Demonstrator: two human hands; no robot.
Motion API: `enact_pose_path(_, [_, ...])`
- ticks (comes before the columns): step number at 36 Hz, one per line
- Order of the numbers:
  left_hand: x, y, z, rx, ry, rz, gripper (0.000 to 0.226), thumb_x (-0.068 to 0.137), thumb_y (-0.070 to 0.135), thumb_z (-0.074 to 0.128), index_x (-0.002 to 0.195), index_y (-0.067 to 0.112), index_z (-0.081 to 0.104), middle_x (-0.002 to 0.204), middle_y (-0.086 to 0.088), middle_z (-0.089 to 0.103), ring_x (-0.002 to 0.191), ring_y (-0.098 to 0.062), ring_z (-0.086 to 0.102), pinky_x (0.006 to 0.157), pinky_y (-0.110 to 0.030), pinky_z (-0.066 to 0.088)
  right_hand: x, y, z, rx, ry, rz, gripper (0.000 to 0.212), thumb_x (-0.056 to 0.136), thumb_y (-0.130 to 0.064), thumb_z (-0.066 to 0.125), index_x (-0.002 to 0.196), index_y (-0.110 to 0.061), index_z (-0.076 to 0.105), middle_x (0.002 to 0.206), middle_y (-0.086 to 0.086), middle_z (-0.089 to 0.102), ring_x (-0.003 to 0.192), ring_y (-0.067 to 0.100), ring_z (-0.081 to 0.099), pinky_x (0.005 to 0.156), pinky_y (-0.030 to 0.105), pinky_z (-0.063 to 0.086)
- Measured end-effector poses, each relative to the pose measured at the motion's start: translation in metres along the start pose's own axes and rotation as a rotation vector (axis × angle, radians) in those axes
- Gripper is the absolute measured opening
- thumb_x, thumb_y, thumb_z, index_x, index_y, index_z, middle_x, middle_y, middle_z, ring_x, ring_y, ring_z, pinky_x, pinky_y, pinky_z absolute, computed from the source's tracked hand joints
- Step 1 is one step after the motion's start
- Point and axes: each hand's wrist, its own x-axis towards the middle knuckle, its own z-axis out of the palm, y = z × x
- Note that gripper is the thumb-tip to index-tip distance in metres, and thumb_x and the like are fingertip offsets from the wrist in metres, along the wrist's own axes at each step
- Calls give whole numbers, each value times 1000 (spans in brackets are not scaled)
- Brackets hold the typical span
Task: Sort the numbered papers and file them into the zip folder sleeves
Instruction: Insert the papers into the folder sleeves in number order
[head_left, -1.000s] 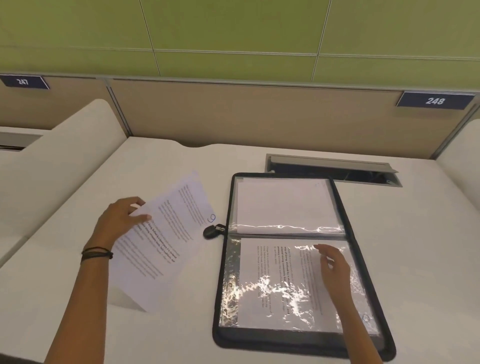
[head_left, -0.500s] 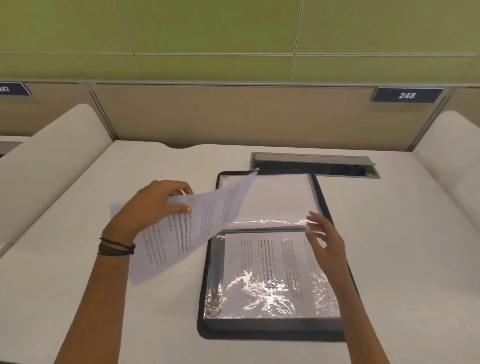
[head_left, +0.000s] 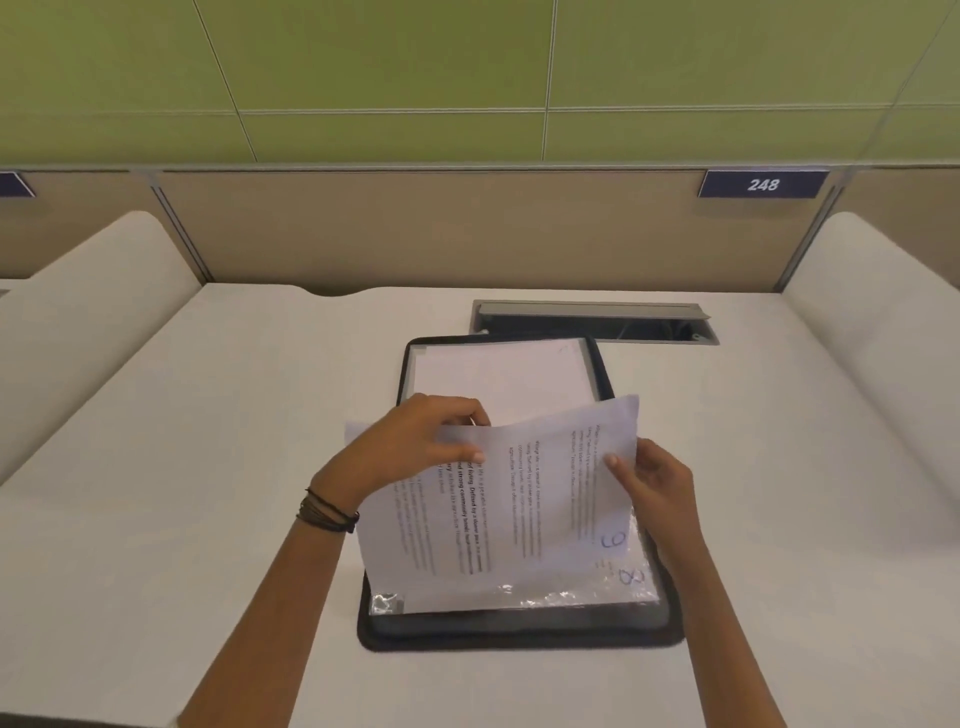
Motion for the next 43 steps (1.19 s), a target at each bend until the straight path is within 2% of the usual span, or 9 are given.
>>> enact_pose_path(9, [10, -13, 38, 0, 68, -21, 30, 88, 42, 59, 114, 45, 46, 116, 26, 52, 106, 7, 51, 85, -7, 37, -12, 7, -39, -83, 311, -92, 18, 89, -22, 58, 87, -5, 63, 74, -7, 67, 64, 6, 63, 55, 10, 46])
enact_pose_path(12, [8, -37, 51, -27, 81, -100, 47, 86, 55, 54, 128, 40, 41, 128, 19, 48, 117, -3, 47, 97, -22, 41, -13, 12, -50, -91, 426, -57, 13, 93, -15, 57, 90, -3, 62, 81, -2, 65, 64, 0, 61, 54, 8, 46])
enact_pose_path(15, [0, -64, 61, -49, 100, -210, 53, 89, 40, 59, 137, 39, 35, 137, 16, 43, 126, -6, 43, 107, -37, 38, -14, 19, -57, -104, 488, -21, 14, 94, -16, 55, 93, -4, 62, 83, -4, 65, 65, -1, 60, 55, 8, 45])
enact_pose_path(20, [-20, -96, 73, -5, 36, -384, 59, 93, 28, 58, 145, 25, 30, 150, 2, 33, 138, -16, 32, 109, -31, 29, -17, 26, -60, -131, 575, 10, 13, 95, -17, 53, 92, -7, 62, 80, -1, 63, 63, -4, 58, 54, 10, 44])
enact_pose_path(24, [-43, -120, 82, -64, -82, -453, 60, 89, 17, 64, 135, 37, 31, 153, 1, 26, 141, -18, 26, 112, -32, 25, -19, 30, -60, -119, 646, 63, 13, 96, -16, 50, 93, -9, 61, 82, 6, 62, 61, -5, 55, 56, 13, 41])
enact_pose_path(28, [-60, -135, 90, -42, -246, -486, 79, 85, 20, 70, 141, 36, 16, 158, 4, 2, 146, -20, 6, 116, -34, 15, -20, 33, -59, -147, 691, 96, 16, 96, -12, 47, 98, -2, 60, 86, 7, 59, 65, 2, 54, 54, 7, 38])
enact_pose_path(33, [-73, -148, 102, -14, -312, -544, 103, 80, 20, 74, 148, 31, -2, 156, 2, -20, 146, -21, -11, 117, -37, 9, -22, 40, -57, -186, 695, 149, 20, 97, -11, 46, 105, 1, 59, 93, 8, 60, 76, 19, 55, 63, 20, 41])
enact_pose_path(40, [-73, -152, 110, -5, -205, -475, 103, 81, 23, 73, 145, 34, -8, 147, 17, -19, 143, -16, -13, 119, -45, 4, -22, 39, -57, -185, 658, 222, 21, 96, -10, 47, 111, 2, 56, 93, 9, 59, 80, 23, 55, 70, 26, 40])
enact_pose_path(43, [-72, -154, 113, -3, -145, -455, 99, 83, 24, 71, 145, 34, -5, 155, 9, -14, 145, -20, -9, 118, -44, 9, -21, 41, -56, -146, 621, 259, 22, 94, -8, 50, 113, 0, 55, 93, 10, 62, 79, 25, 57, 71, 26, 44])
